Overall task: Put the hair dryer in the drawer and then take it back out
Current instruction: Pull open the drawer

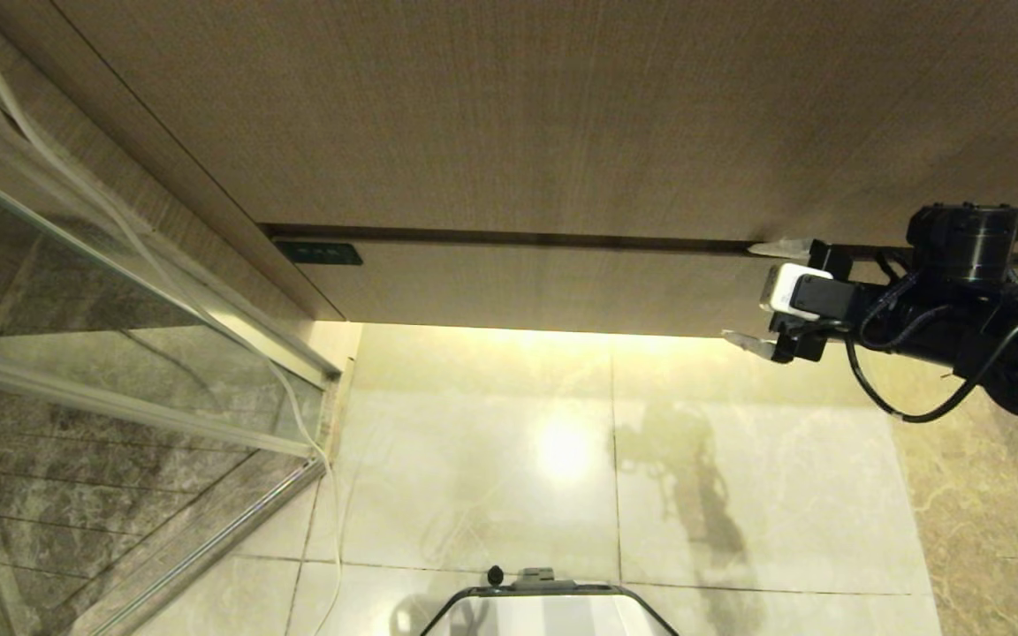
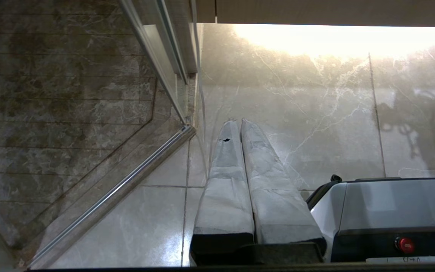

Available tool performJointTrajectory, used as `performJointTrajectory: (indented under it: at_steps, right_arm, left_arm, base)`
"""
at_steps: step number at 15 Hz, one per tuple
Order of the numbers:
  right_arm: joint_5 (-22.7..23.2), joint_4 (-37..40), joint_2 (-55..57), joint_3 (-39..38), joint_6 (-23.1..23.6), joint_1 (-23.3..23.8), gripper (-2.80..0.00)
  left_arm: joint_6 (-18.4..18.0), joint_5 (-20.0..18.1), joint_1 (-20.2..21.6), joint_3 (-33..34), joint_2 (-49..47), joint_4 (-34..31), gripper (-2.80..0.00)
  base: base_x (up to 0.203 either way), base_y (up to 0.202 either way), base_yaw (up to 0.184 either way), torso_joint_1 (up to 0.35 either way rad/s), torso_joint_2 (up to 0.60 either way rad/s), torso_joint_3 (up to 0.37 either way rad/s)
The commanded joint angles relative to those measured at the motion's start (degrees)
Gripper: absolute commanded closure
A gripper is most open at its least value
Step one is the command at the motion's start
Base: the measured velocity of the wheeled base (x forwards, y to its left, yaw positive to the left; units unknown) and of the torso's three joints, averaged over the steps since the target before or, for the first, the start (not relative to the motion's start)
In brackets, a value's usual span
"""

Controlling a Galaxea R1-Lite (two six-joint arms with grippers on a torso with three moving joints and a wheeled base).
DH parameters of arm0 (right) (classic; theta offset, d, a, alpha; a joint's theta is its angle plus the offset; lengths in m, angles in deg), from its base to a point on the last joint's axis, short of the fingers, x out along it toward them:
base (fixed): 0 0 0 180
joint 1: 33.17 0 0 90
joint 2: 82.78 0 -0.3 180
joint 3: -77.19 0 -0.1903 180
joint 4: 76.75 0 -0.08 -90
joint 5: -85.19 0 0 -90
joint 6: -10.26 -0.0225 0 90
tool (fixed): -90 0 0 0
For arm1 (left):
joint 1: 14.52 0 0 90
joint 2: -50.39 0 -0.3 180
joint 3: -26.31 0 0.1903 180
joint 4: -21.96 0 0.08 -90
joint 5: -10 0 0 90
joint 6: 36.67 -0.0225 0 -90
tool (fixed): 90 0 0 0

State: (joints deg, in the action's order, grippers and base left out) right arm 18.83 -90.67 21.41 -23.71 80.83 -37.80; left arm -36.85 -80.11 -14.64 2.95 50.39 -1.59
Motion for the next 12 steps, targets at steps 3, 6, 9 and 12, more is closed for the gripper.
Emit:
performJointTrajectory:
  at_steps: [3,6,9,12]
  right_arm:
    - [0.1,-1.9,2.8,2.5,0.4,-0.3,-2.8]
    - [0.0,-2.2,4.9,4.2,0.5,-0.3,-2.8]
    - [0.0,-5.3,7.5,5.6,0.4,-0.4,-2.8]
    - [0.1,-5.4,9.5,6.3,0.7,-0.3,-2.8]
  left_arm:
    - [0.0,0.0,0.0,0.1,0.0,0.0,0.0]
    - [0.0,0.0,0.0,0.0,0.0,0.0,0.0]
    - [0.0,0.0,0.0,0.0,0.0,0.0,0.0]
    - [0.0,0.0,0.0,0.1,0.0,0.0,0.0]
  base:
    - [0.0,0.0,0.0,0.0,0.0,0.0]
    - [0.0,0.0,0.0,0.0,0.0,0.0]
    - [0.0,0.0,0.0,0.0,0.0,0.0]
    - [0.0,0.0,0.0,0.0,0.0,0.0]
